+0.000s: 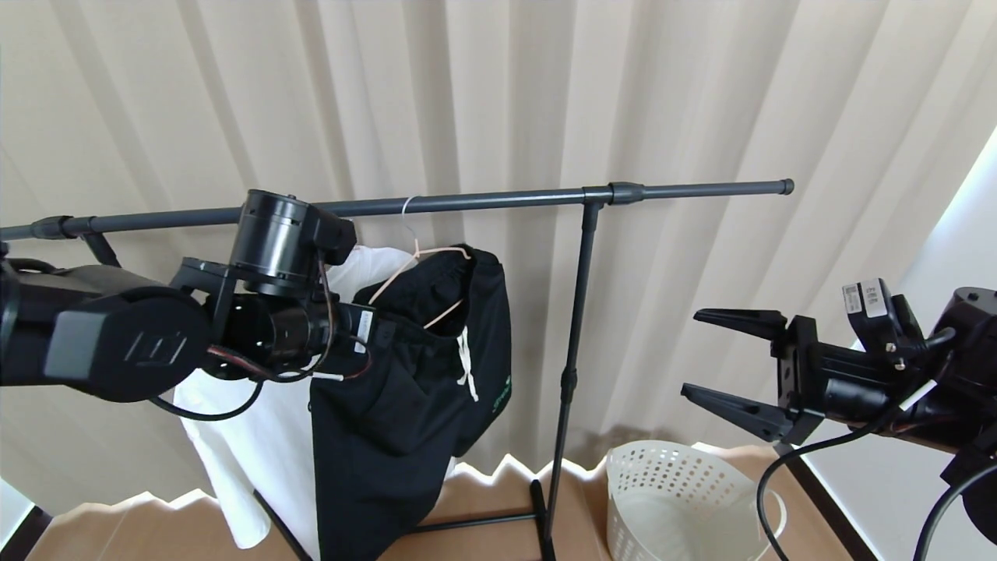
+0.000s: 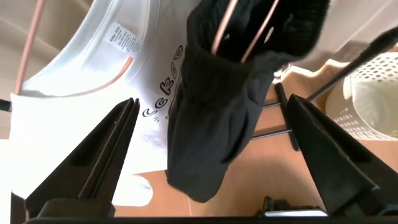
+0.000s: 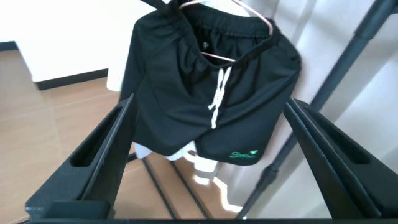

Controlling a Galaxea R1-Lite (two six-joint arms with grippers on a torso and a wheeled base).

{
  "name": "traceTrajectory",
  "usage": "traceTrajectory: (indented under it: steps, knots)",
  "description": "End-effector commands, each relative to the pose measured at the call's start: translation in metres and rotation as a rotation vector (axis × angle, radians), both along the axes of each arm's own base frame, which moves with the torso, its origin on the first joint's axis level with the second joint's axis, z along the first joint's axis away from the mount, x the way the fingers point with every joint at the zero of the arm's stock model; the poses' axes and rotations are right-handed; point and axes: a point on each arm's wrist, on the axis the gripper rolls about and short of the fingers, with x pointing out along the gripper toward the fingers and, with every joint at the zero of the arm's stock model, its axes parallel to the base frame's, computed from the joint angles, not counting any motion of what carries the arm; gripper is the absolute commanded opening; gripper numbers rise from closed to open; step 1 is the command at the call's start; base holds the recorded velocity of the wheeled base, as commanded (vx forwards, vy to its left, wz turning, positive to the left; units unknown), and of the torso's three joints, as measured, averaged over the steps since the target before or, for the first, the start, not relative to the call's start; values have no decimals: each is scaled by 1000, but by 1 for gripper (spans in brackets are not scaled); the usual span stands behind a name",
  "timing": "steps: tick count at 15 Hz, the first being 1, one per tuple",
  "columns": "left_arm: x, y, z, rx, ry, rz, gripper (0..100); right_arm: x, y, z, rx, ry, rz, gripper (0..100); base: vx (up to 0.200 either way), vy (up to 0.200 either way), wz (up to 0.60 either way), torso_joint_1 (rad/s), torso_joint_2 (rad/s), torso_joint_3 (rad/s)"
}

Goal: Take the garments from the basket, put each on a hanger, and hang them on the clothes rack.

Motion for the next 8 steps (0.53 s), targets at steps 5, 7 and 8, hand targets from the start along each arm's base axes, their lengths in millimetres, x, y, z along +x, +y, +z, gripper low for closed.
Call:
traceTrajectory:
  steps: [5,7,8]
  knots:
    - [-79,18,22,-43,-32,-101,100,3,32,4,-107,-107,-319,100,0,0,0,0,0,0]
    - [-108,33,14,-52,-22,-118,100,-3,46,19,-81,-18,-496,100,0,0,0,0,0,0]
    - [-114,36,12,-50,-22,-119,100,-6,44,22,-99,2,-541,100,0,0,0,0,0,0]
